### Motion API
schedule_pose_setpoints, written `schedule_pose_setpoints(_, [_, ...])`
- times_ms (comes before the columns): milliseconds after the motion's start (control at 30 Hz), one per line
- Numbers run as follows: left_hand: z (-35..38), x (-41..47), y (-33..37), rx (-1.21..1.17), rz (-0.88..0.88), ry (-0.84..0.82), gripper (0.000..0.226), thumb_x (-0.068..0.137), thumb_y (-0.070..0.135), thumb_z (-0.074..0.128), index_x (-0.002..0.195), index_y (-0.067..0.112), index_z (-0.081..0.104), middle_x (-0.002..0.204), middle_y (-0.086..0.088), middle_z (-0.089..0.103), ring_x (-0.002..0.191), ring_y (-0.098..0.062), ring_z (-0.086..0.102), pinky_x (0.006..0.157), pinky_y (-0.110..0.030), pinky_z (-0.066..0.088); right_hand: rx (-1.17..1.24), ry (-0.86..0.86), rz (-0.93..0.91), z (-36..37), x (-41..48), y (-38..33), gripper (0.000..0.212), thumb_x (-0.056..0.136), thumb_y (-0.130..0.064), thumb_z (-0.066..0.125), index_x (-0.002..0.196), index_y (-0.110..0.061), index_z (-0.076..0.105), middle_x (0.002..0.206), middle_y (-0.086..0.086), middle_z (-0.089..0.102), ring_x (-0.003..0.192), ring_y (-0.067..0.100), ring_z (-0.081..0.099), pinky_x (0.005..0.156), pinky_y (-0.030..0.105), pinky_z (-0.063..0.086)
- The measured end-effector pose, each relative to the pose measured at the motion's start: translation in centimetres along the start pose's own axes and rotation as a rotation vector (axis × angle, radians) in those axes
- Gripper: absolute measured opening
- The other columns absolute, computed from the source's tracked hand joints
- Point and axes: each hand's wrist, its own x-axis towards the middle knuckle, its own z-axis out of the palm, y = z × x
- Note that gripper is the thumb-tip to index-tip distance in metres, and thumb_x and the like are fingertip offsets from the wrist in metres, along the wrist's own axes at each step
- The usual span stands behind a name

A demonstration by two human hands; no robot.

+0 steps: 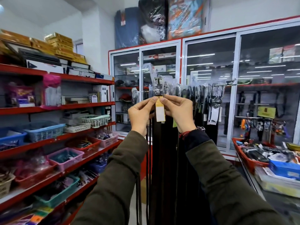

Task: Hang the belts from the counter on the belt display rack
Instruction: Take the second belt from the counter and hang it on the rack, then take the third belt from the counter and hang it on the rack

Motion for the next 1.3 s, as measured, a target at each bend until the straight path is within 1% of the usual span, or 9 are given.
schedule_pose_setpoints(233, [0.5, 0.5, -1.5, 0.096, -0.053, 0.011, 0.023, 0.089, 0.013, 0.078, 0.109, 0.000, 0.077, 0.099, -0.016, 0.079, 0.079, -0.017, 0.074, 0.062, -0.023, 0.061, -0.155, 0.099, 0.004, -0.8, 0.6, 2.1, 0.026, 0.089, -0.009, 0.076, 0.113, -0.001, 0.073, 0.103, 0.019, 0.078, 0.098, 0.030, 0.077, 0.078, 0.040, 0.065])
schedule_pose_setpoints(333, [0.9, 0.1, -2.4, 0.285, 0.059, 0.030, 0.029, 0.093, 0.008, 0.072, 0.121, 0.001, 0.072, 0.116, -0.018, 0.076, 0.099, -0.021, 0.073, 0.089, -0.034, 0.062, -0.401, 0.110, -0.078, -1.6, 0.5, 3.0, 0.023, 0.093, -0.013, 0.070, 0.114, -0.007, 0.073, 0.107, 0.010, 0.077, 0.100, 0.024, 0.075, 0.086, 0.047, 0.063])
schedule_pose_setpoints(400, [1.2, -1.0, -3.2, 0.448, 0.202, 0.027, 0.039, 0.096, 0.007, 0.067, 0.135, 0.006, 0.064, 0.133, -0.012, 0.069, 0.117, -0.019, 0.066, 0.104, -0.025, 0.051, -0.563, 0.131, -0.155, -2.5, -0.4, 3.8, 0.024, 0.096, -0.019, 0.065, 0.118, -0.013, 0.071, 0.108, -0.001, 0.073, 0.095, 0.015, 0.072, 0.087, 0.044, 0.062])
schedule_pose_setpoints(467, [1.5, -2.6, -4.4, 0.649, 0.366, 0.026, 0.047, 0.101, 0.014, 0.060, 0.147, 0.015, 0.053, 0.155, -0.006, 0.050, 0.142, -0.019, 0.046, 0.114, -0.018, 0.032, -0.695, 0.164, -0.261, -3.9, -1.6, 4.7, 0.026, 0.098, -0.022, 0.059, 0.122, -0.017, 0.068, 0.113, -0.003, 0.070, 0.089, 0.010, 0.067, 0.088, 0.039, 0.059])
schedule_pose_setpoints(567, [1.6, -5.0, -7.0, 0.965, 0.555, -0.016, 0.054, 0.105, 0.026, 0.050, 0.157, 0.020, 0.036, 0.170, -0.005, 0.021, 0.159, -0.025, 0.012, 0.128, -0.037, 0.009, -0.846, 0.161, -0.350, -6.6, -3.5, 6.3, 0.032, 0.101, -0.026, 0.052, 0.131, -0.019, 0.061, 0.125, 0.001, 0.063, 0.108, 0.019, 0.062, 0.097, 0.038, 0.052])
schedule_pose_setpoints(700, [1.9, -8.3, -10.5, 1.222, 0.651, -0.117, 0.059, 0.105, 0.034, 0.044, 0.160, 0.020, 0.028, 0.173, -0.009, 0.010, 0.160, -0.029, 0.000, 0.130, -0.048, -0.004, -1.095, 0.196, -0.390, -10.9, -6.6, 7.8, 0.046, 0.103, -0.031, 0.047, 0.147, -0.019, 0.047, 0.152, 0.002, 0.047, 0.142, 0.021, 0.041, 0.118, 0.038, 0.035])
schedule_pose_setpoints(800, [2.7, -11.4, -13.4, 1.270, 0.651, -0.197, 0.060, 0.105, 0.036, 0.043, 0.160, 0.022, 0.026, 0.173, -0.010, 0.009, 0.160, -0.030, -0.001, 0.128, -0.047, -0.009, -1.255, 0.176, -0.352, -14.7, -9.3, 9.0, 0.052, 0.106, -0.033, 0.041, 0.156, -0.020, 0.033, 0.167, 0.002, 0.026, 0.158, 0.025, 0.015, 0.128, 0.047, 0.013])
schedule_pose_setpoints(867, [3.4, -13.6, -15.4, 1.281, 0.618, -0.266, 0.061, 0.105, 0.036, 0.043, 0.161, 0.022, 0.024, 0.173, -0.009, 0.007, 0.160, -0.029, -0.004, 0.128, -0.046, -0.012, -1.337, 0.168, -0.302, -17.4, -11.2, 9.8, 0.054, 0.107, -0.033, 0.038, 0.158, -0.021, 0.027, 0.170, 0.002, 0.017, 0.160, 0.025, 0.006, 0.128, 0.052, 0.007])
schedule_pose_setpoints(1300, [10.9, -28.8, -28.1, 1.227, 0.307, -0.720, 0.059, 0.107, 0.040, 0.037, 0.161, 0.023, 0.022, 0.173, -0.005, -0.002, 0.160, -0.028, -0.009, 0.129, -0.054, -0.005, -1.652, 0.214, 0.184, -35.2, -24.7, 10.0, 0.051, 0.105, -0.030, 0.042, 0.156, -0.023, 0.035, 0.171, 0.003, 0.013, 0.160, 0.029, 0.003, 0.126, 0.058, -0.002])
